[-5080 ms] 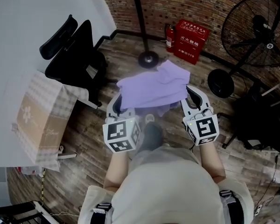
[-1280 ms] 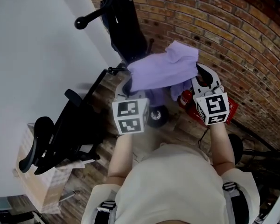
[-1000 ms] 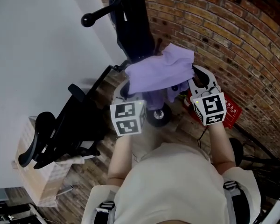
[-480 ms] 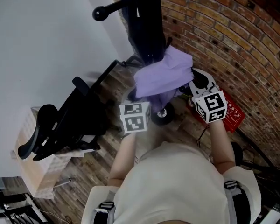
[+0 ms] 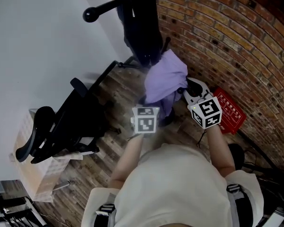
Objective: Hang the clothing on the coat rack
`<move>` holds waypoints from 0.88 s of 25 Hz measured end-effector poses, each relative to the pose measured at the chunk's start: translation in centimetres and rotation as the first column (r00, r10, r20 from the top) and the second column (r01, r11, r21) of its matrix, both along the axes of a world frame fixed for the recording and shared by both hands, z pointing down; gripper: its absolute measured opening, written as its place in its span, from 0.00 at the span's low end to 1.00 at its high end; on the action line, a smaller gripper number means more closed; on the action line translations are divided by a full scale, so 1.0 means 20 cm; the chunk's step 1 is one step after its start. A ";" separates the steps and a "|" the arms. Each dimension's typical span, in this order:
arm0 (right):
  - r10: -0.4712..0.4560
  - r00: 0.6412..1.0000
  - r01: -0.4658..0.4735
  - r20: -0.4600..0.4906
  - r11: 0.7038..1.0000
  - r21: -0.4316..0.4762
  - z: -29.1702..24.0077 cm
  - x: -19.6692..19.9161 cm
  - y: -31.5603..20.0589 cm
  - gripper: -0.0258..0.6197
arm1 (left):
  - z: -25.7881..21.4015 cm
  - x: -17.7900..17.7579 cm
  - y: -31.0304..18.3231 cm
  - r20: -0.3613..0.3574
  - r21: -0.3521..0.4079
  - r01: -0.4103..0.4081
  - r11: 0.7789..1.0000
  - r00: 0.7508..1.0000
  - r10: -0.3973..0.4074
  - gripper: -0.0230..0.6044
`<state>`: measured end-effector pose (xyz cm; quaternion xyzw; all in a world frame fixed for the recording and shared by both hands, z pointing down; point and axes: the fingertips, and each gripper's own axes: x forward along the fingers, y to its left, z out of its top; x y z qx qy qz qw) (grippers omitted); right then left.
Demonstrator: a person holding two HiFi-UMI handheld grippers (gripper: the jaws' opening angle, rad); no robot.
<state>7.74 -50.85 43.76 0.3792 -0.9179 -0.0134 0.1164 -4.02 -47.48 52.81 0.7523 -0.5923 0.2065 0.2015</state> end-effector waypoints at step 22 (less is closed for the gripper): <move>0.020 0.999 -0.018 0.025 0.996 -0.084 0.18 0.00 0.23 0.18 | 0.10 0.21 0.07 0.023 -0.018 -0.055 0.998 0.998 0.056 0.25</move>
